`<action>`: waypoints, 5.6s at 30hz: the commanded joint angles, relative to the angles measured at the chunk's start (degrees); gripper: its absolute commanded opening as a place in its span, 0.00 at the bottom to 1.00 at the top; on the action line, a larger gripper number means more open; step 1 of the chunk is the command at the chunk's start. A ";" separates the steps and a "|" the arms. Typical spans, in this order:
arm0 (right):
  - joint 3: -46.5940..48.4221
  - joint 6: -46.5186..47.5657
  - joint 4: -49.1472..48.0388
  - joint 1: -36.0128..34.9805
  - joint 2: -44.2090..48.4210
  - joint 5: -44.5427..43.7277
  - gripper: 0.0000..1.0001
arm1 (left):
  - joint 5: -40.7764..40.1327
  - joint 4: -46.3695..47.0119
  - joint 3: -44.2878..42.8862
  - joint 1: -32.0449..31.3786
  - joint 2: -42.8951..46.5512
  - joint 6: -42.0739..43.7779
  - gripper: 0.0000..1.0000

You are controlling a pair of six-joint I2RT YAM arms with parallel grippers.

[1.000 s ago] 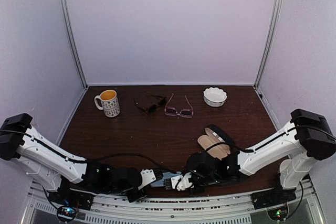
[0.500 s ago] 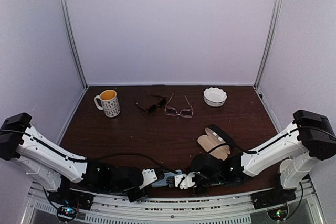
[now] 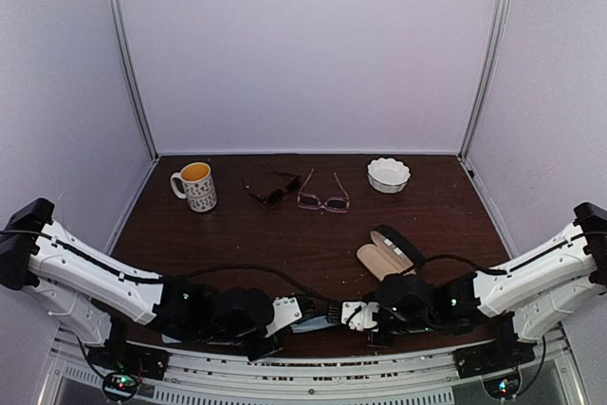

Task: Organize the sunglasses
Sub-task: Place the folded cleaning cloth in the sunglasses case.

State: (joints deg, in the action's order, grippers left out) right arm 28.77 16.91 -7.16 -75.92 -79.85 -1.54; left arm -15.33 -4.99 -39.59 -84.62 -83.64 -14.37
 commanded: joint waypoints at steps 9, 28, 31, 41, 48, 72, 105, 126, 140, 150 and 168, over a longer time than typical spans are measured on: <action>-0.38 -17.39 8.47 -1.21 9.25 -4.79 0.00 | 6.63 -0.55 -3.93 4.21 -0.99 4.50 0.00; 3.15 -44.85 20.13 -1.25 10.47 -14.12 0.00 | 15.21 -3.13 -15.71 12.30 -9.07 13.02 0.00; 3.71 -47.53 23.14 -1.20 10.68 -15.89 0.00 | 16.89 -3.97 -18.75 13.08 -11.66 14.01 0.00; 3.98 -55.10 30.69 -1.22 14.92 -24.18 0.00 | 21.18 -5.13 -25.00 17.02 -16.76 17.08 0.00; 4.29 -58.01 32.11 -1.02 15.47 -26.76 0.00 | 24.82 -8.62 -32.74 19.97 -22.21 20.67 0.00; 6.57 -60.63 35.06 2.70 8.91 -27.34 0.00 | 31.02 -14.81 -48.85 25.18 -34.25 25.04 0.00; 8.84 -54.40 35.50 11.32 2.24 -29.46 0.00 | 30.55 -19.13 -63.28 27.87 -44.12 26.10 0.00; 11.55 -52.19 37.14 13.39 -3.06 -31.82 0.00 | 30.02 -20.96 -68.61 28.53 -48.67 26.26 0.00; 13.63 -51.98 38.68 14.13 -5.97 -32.96 0.00 | 31.22 -21.42 -72.30 28.99 -51.80 25.47 0.00; 14.80 -53.53 40.76 14.40 -8.32 -34.73 0.00 | 32.11 -21.99 -75.18 28.98 -53.97 24.99 0.00; 15.61 -53.48 41.35 14.40 -9.99 -34.72 0.00 | 32.03 -22.16 -79.17 28.98 -57.42 24.04 0.00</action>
State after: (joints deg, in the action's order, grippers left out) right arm 43.42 -36.38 32.80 -61.84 -89.19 -34.87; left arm 16.93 -27.94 -116.92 -56.40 -139.61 10.37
